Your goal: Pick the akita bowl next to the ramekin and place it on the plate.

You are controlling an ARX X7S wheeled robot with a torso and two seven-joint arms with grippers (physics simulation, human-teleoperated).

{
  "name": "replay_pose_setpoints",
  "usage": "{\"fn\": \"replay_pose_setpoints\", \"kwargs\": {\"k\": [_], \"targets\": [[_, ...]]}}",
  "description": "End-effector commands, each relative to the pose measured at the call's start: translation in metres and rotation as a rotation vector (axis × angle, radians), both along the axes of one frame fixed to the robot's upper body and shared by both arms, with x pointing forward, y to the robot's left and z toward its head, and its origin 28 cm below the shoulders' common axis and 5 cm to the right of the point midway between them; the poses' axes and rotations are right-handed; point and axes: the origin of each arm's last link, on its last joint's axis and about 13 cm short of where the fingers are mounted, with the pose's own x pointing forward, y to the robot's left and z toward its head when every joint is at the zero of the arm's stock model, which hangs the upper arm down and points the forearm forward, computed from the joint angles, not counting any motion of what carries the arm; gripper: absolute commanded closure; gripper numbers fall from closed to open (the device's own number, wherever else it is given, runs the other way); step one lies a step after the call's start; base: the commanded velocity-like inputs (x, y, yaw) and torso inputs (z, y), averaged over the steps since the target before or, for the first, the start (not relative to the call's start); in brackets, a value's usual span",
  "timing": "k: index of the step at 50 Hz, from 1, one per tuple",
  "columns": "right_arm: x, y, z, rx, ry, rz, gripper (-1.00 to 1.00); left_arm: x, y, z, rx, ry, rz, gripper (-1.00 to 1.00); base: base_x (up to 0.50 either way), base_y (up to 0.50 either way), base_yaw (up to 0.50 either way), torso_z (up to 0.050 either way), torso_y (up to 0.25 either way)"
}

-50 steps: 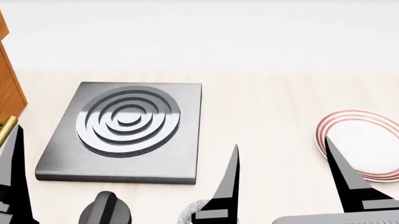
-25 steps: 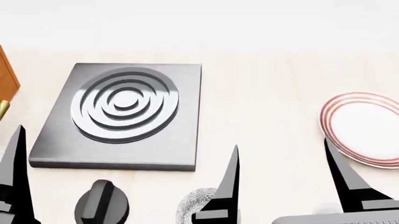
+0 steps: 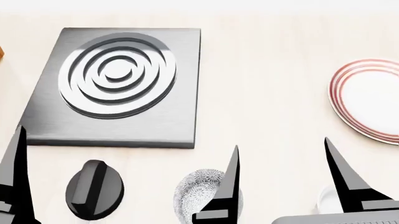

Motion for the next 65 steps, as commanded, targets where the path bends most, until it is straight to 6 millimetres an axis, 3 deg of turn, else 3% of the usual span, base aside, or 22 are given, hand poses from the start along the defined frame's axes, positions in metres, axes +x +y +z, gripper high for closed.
{"fn": "replay_pose_setpoints", "kwargs": {"k": [1,51,65], "targets": [[-0.0003,-0.0001,0.0000,0.000,0.000,-0.001,-1.00,-0.0002,0.0000,-0.0004,-0.001,0.002,-0.001,-1.00,0.00,0.00,0.00,-0.002,-0.154],[-0.0006,-0.0004,0.0002,-0.002,0.003,-0.003,-1.00,-0.0004,0.0002,-0.0010,-0.004,0.005,0.000,-1.00,0.00,0.00,0.00,-0.001,-0.155],[-0.0020,-0.0002,0.0030,-0.005,0.009,-0.005,-1.00,0.0000,0.0004,0.0000,-0.012,0.000,0.002,-1.00,0.00,0.00,0.00,-0.001,-0.043]]}}
